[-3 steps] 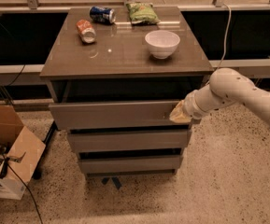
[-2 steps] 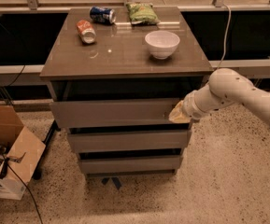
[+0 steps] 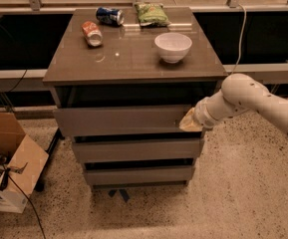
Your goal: Close top drawer
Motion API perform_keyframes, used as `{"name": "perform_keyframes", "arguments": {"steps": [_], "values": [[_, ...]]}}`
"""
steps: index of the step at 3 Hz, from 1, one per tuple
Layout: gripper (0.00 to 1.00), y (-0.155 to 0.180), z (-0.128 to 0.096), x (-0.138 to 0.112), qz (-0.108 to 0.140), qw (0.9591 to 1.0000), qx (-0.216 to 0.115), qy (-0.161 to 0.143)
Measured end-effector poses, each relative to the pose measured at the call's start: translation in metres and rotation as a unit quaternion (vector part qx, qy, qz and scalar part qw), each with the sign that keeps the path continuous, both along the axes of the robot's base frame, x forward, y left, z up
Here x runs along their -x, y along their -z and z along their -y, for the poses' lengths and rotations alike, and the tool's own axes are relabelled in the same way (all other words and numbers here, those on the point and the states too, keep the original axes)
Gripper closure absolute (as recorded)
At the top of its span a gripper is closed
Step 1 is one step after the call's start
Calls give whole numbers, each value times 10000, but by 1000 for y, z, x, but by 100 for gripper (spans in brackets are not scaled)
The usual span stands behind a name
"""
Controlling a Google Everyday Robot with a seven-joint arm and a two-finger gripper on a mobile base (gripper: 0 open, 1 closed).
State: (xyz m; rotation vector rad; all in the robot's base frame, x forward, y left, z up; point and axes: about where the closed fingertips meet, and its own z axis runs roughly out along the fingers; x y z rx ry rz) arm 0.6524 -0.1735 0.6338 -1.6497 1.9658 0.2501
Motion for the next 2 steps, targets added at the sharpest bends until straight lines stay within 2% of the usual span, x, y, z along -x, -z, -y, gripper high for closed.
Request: {"name": "perform_keyframes", "arguments": {"steps": [1, 2], "values": [[11, 2, -2, 0, -16, 10000, -4, -15], [0, 3, -3, 1, -29, 10000, -8, -26]]}}
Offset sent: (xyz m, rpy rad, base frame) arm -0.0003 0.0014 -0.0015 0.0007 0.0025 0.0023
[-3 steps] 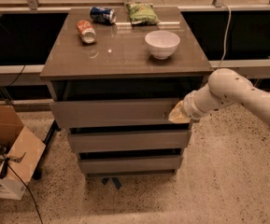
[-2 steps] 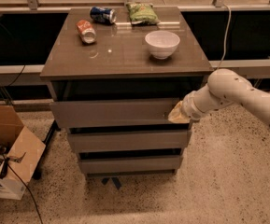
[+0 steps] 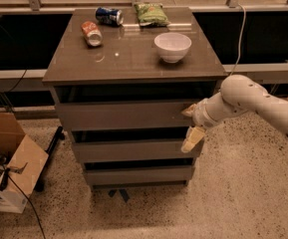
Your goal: Close top drawer
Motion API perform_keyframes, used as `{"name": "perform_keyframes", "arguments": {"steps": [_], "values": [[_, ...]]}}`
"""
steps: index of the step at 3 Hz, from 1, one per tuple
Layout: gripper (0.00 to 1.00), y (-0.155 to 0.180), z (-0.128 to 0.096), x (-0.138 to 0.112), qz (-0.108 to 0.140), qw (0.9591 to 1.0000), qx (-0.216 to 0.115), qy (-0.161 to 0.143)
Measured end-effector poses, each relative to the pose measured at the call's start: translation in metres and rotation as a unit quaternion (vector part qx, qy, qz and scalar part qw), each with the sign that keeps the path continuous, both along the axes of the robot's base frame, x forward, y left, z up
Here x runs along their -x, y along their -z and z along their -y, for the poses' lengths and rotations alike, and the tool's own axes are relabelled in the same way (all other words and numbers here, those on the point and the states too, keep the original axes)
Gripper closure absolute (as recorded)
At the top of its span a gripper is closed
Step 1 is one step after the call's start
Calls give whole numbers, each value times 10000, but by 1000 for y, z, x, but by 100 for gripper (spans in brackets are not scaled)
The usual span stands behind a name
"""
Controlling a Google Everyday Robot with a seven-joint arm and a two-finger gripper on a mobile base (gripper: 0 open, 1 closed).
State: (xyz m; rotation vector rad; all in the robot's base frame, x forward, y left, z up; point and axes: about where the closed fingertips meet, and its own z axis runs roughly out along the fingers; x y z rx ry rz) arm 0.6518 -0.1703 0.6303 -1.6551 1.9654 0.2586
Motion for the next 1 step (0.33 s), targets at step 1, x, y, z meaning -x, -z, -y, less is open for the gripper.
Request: {"name": "perform_keyframes", "arguments": {"steps": [1], "values": [[0, 0, 0, 2, 0, 10000, 0, 0]]}}
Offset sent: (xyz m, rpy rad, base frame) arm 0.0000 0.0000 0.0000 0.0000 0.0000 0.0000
